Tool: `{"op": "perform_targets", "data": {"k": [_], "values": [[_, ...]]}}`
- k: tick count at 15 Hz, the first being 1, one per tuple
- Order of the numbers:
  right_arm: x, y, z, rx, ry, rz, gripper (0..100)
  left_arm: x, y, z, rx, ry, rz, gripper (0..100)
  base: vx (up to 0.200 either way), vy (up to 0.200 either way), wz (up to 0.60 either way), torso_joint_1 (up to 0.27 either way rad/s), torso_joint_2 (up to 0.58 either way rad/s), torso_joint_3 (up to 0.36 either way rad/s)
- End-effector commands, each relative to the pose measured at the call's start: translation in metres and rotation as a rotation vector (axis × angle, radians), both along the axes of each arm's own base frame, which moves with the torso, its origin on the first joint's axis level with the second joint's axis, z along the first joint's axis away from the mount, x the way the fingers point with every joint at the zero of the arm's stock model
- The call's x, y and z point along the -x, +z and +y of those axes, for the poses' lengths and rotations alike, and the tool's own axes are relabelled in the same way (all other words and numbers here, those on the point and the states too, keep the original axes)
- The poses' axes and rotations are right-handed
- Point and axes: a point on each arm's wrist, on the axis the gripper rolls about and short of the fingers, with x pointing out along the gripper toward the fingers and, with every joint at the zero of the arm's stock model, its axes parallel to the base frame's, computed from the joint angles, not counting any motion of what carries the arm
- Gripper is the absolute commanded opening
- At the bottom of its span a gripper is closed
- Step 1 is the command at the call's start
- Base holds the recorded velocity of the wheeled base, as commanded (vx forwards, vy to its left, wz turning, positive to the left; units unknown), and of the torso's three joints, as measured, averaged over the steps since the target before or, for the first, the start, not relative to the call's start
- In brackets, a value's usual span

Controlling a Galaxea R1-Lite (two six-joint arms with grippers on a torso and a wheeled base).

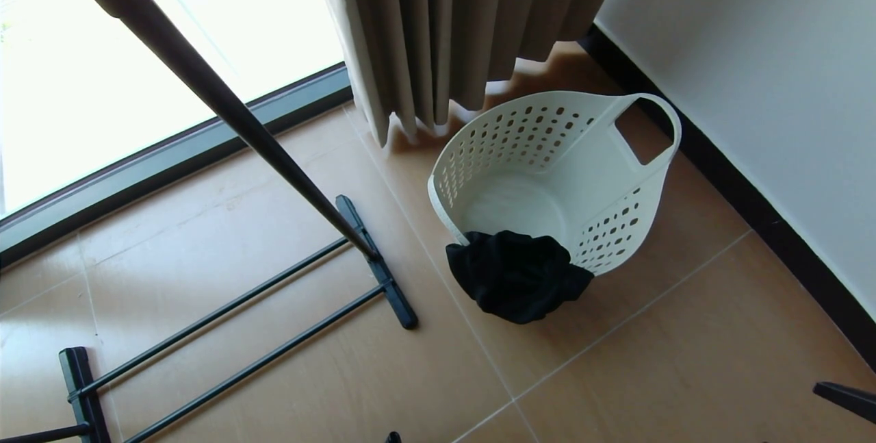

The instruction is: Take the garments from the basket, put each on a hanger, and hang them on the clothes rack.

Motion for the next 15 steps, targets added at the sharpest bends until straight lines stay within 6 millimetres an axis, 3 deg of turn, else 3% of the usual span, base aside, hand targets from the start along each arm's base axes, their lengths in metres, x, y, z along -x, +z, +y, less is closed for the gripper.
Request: {"op": "perform_targets", "data": {"k": [1,2,3,6,9,11,15], "values": [[-0.080,0.019,0.036,0.199,0.121,0.139,100,0.000,0.000,0.000,0.001,0.000,-0.001,100,0.000,0.000,0.00,0.000,0.00,0.000],[-0.095,0.023,0.043,0.242,0.145,0.132,100,0.000,0.000,0.000,0.001,0.000,-0.001,100,0.000,0.000,0.00,0.000,0.00,0.000],[-0.125,0.030,0.055,0.337,0.200,0.100,100,0.000,0.000,0.000,0.001,0.000,-0.001,100,0.000,0.000,0.00,0.000,0.00,0.000],[-0.183,0.027,0.079,0.619,0.368,0.008,100,0.000,0.000,0.000,0.000,0.000,-0.001,100,0.000,0.000,0.00,0.000,0.00,0.000],[-0.227,0.018,0.096,0.869,0.419,-0.057,100,0.000,0.000,0.000,0.000,0.000,-0.001,100,0.000,0.000,0.00,0.000,0.00,0.000],[-0.248,0.019,0.105,0.948,0.404,-0.088,100,0.000,0.000,0.000,0.001,0.000,-0.001,100,0.000,0.000,0.00,0.000,0.00,0.000],[-0.265,0.036,0.119,0.937,0.380,-0.155,100,0.000,0.000,0.000,0.001,0.000,-0.001,100,0.000,0.000,0.00,0.000,0.00,0.000]]}}
